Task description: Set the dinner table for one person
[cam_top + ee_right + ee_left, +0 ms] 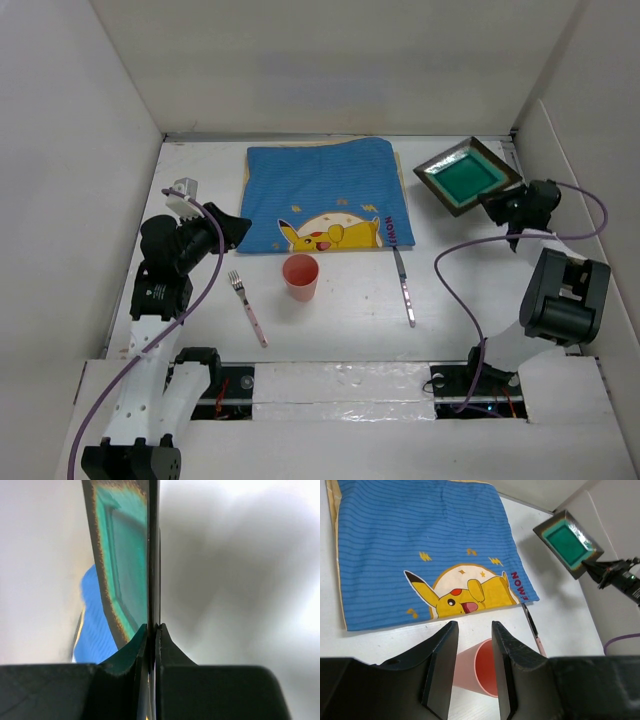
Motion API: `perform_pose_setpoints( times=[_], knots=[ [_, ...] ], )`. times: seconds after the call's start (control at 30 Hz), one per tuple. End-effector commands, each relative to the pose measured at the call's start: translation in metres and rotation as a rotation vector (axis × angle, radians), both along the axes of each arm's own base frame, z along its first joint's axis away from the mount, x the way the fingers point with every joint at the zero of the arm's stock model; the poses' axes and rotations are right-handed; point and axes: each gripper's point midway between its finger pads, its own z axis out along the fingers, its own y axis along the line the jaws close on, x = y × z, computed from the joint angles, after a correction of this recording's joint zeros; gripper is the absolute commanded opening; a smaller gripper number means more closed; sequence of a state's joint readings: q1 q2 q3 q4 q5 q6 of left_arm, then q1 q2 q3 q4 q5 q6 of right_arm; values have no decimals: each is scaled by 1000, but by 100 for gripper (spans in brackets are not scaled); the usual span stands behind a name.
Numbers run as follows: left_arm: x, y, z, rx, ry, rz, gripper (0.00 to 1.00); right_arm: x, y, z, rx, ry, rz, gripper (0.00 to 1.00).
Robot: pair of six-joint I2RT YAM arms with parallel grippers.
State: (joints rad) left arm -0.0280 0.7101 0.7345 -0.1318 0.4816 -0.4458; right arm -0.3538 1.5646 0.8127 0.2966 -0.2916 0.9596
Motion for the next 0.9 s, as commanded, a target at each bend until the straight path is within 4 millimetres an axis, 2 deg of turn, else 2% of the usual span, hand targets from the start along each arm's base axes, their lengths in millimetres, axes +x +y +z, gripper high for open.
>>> perform_pose_setpoints(
  times=[0.0, 0.03, 0.07, 0.17, 0.2, 0.23, 0.27, 0.3, 0.33, 0.47, 0.5, 0.53, 0.57, 0.63, 0.67, 0.73, 0.77, 0.87],
  knots=[
    [2, -3, 8, 2, -41, -21, 30, 31, 81, 148, -155, -415, 395, 0],
    [3, -3, 8, 3, -40, -23, 30, 33, 95, 150, -182, -426, 444, 0],
    [2, -4, 7, 3, -40, -26, 30, 38, 125, 148, -179, -413, 543, 0],
    [4, -1, 8, 13, -41, -8, 30, 41, 175, 146, -125, -416, 723, 0],
    [4, 0, 7, 17, -32, -2, 30, 48, 188, 143, -108, -423, 761, 0],
    [5, 3, 6, 19, -32, 8, 30, 46, 214, 143, -82, -429, 825, 0],
    [5, 3, 6, 17, -32, 5, 30, 46, 227, 143, -67, -430, 868, 0],
    [4, 2, 7, 14, -39, 1, 30, 50, 240, 134, -50, -414, 896, 0],
    [4, 2, 7, 15, -41, 1, 31, 48, 263, 143, -51, -438, 944, 0],
    [5, 1, 6, 14, -32, -5, 31, 50, 307, 141, -47, -420, 1032, 0],
    [3, 0, 7, 10, -36, -12, 31, 50, 315, 139, -44, -410, 1045, 0],
    [3, 0, 6, 10, -36, -10, 31, 54, 322, 127, -35, -386, 1059, 0],
    [4, 1, 6, 10, -36, -9, 31, 52, 335, 131, -31, -396, 1082, 0],
    [5, 0, 6, 10, -32, -10, 31, 57, 344, 123, -30, -373, 1076, 0],
    [5, 0, 6, 10, -30, -12, 31, 67, 344, 115, -36, -357, 1062, 0],
    [3, 1, 7, 13, -38, -8, 31, 65, 360, 106, -21, -337, 1098, 0],
    [4, 2, 7, 16, -37, -2, 31, 68, 362, 95, -11, -312, 1103, 0],
    [5, 1, 5, 15, -28, -5, 31, 76, 364, 91, -7, -310, 1097, 0]
  ],
)
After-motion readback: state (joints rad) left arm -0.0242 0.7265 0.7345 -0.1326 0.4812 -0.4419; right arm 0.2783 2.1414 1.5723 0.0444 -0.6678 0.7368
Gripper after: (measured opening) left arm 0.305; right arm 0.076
